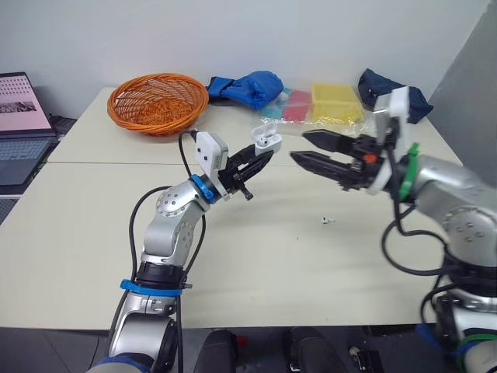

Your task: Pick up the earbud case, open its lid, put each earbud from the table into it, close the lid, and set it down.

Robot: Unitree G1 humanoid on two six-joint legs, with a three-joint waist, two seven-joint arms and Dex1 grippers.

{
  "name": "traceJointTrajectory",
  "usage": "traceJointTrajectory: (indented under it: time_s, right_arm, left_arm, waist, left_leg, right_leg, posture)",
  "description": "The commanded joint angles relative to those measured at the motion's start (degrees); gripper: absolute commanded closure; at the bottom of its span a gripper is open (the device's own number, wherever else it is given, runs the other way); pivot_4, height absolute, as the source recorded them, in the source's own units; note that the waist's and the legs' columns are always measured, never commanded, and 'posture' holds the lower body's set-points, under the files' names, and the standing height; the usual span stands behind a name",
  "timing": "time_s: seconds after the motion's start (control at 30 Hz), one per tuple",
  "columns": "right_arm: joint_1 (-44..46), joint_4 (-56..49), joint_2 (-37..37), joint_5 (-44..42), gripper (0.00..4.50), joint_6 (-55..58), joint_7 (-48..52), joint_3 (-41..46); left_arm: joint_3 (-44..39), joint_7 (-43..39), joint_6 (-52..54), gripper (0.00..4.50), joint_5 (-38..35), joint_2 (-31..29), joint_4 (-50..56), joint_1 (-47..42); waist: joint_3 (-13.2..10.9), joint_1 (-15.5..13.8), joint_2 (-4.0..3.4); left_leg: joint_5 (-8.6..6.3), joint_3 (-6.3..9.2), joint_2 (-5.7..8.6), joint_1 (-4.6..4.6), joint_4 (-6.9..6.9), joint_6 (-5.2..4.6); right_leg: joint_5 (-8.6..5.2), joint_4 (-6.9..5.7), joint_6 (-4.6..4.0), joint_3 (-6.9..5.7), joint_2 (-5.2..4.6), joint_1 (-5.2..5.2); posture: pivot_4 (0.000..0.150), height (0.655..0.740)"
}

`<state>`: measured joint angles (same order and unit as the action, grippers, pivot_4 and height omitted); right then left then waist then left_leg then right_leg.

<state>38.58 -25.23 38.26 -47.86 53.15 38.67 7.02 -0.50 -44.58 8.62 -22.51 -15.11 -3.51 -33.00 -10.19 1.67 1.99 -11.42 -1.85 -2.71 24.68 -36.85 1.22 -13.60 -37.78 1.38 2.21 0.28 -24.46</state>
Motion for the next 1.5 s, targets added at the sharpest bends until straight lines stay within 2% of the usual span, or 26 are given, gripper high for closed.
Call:
traceJointTrajectory:
  time_s: [0.03, 0.13, 0.27, 0.4, 0.73, 1.23, 1.33, 1.5]
  right_arm:
    - [-2.9, 6.1, 9.8, 8.4, 1.79, -4.6, 11.4, -6.9]
    - [-5.9, 14.6, 14.8, 20.1, 1.79, -17.6, 19.1, -15.0]
    - [-3.4, 27.2, 13.1, 30.3, 1.79, -26.7, 21.3, -21.2]
    - [0.1, 33.6, 12.3, 38.4, 1.79, -32.5, 28.0, -28.1]
    - [1.8, 39.5, 5.6, 43.2, 1.79, -32.3, 28.2, -27.6]
    - [2.1, 44.1, 1.9, 45.9, 1.79, -33.6, 28.8, -27.2]
    - [2.7, 46.1, 1.2, 46.5, 2.4, -34.3, 28.3, -26.9]
    - [3.3, 48.5, 0.5, 47.1, 4.06, -35.2, 28.1, -26.4]
  left_arm:
    - [-0.9, -1.0, -2.0, 3.72, -0.6, -0.5, 0.7, -0.9]
    - [-0.8, -1.2, -2.2, 3.72, -0.7, -0.7, 0.6, -0.9]
    - [-0.5, -1.1, -2.3, 3.72, -0.2, -0.7, 0.5, -1.2]
    - [-0.6, -1.0, -1.8, 3.72, -0.2, -1.7, 2.2, -0.3]
    - [-0.3, 0.2, -0.6, 3.72, -0.4, -1.8, 5.6, 1.8]
    - [-0.1, 0.6, 0.4, 3.72, -0.6, -1.9, 6.9, 1.8]
    - [0.0, 0.5, 0.6, 3.72, -0.5, -1.9, 7.3, 1.6]
    - [0.1, 0.6, 1.3, 3.72, -0.8, -1.8, 8.1, 1.3]
  waist:
    - [0.0, 0.0, 0.01]
    - [0.0, 0.0, 0.02]
    - [0.0, 0.3, -0.05]
    - [-0.1, 0.2, -0.06]
    - [-0.1, 0.0, -0.06]
    - [-0.1, 0.1, -0.06]
    - [-0.1, 0.1, -0.06]
    - [-0.1, 0.1, -0.06]
  left_leg:
    - [0.0, 0.0, -0.01, 0.0, 0.0, 0.0]
    - [-0.02, 0.0, -0.01, -0.01, 0.01, -0.03]
    - [-0.03, -0.12, 0.01, 0.0, 0.01, -0.04]
    - [-0.03, -0.08, -0.03, -0.03, 0.0, -0.04]
    - [-0.03, -0.08, -0.02, -0.01, -0.02, -0.03]
    - [-0.03, -0.09, -0.02, -0.09, -0.06, -0.03]
    - [-0.03, -0.1, -0.02, -0.24, -0.06, -0.03]
    - [-0.02, -0.11, -0.01, -0.46, -0.08, -0.03]
  right_leg:
    - [0.0, 0.04, 0.0, 0.01, 0.0, 0.01]
    - [0.0, 0.12, 0.0, 0.03, 0.0, 0.05]
    - [0.09, 0.09, 0.15, 0.09, 0.03, -0.04]
    - [0.1, 0.02, 0.17, 0.05, 0.1, -0.06]
    - [0.1, 0.02, 0.17, 0.05, 0.07, -0.04]
    - [0.11, -0.1, 0.17, 0.06, 0.08, 0.01]
    - [0.1, -0.15, 0.17, 0.08, 0.09, 0.1]
    - [0.11, -0.19, 0.15, 0.12, 0.09, 0.29]
  posture:
    - [0.15, 0.74]
    - [0.15, 0.74]
    - [0.15, 0.74]
    - [0.15, 0.74]
    - [0.15, 0.74]
    - [0.15, 0.74]
    - [0.15, 0.74]
    - [0.15, 0.74]
